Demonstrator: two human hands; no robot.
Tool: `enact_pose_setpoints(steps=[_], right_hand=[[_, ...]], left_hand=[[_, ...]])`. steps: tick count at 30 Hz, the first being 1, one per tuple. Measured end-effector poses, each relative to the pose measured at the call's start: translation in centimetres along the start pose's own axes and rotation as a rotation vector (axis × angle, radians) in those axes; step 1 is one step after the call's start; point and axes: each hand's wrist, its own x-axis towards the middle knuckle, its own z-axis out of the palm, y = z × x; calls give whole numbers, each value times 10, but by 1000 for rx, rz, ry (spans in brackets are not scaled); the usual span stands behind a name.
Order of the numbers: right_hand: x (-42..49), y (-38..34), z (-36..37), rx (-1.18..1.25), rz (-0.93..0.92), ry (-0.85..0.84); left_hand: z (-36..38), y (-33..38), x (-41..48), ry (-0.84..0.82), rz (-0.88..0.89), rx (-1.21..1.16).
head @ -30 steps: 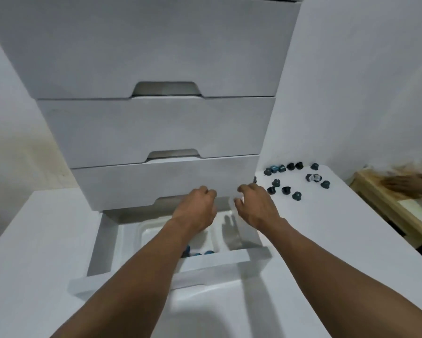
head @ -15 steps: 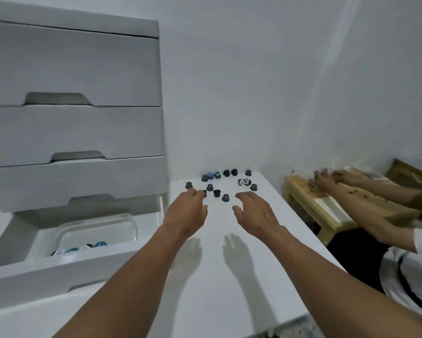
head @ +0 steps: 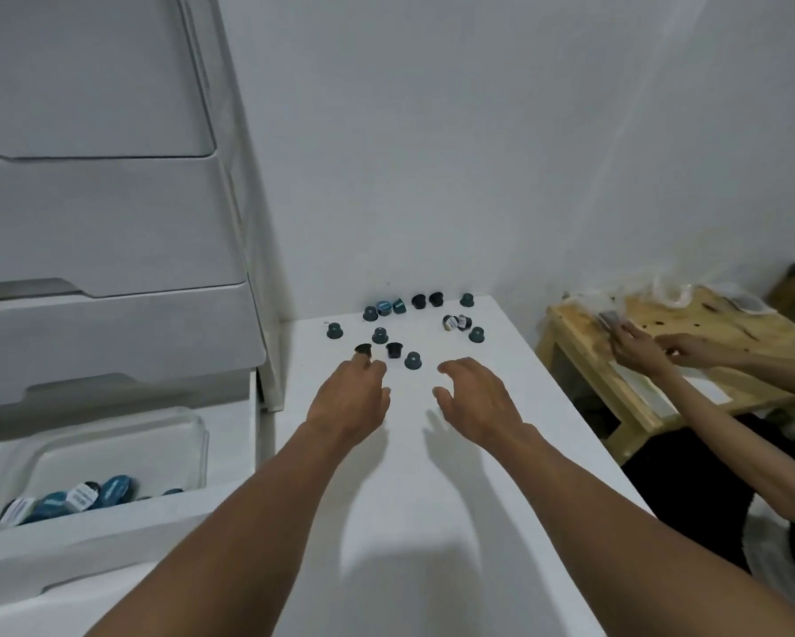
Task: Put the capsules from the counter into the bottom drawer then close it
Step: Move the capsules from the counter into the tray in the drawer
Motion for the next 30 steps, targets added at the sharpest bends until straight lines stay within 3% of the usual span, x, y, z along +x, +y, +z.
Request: enact_pose_setpoints(steps=[30], right_hand=[[219, 67, 132, 94, 57, -266]], left_hand=[[139, -93, 201, -96, -288, -268]])
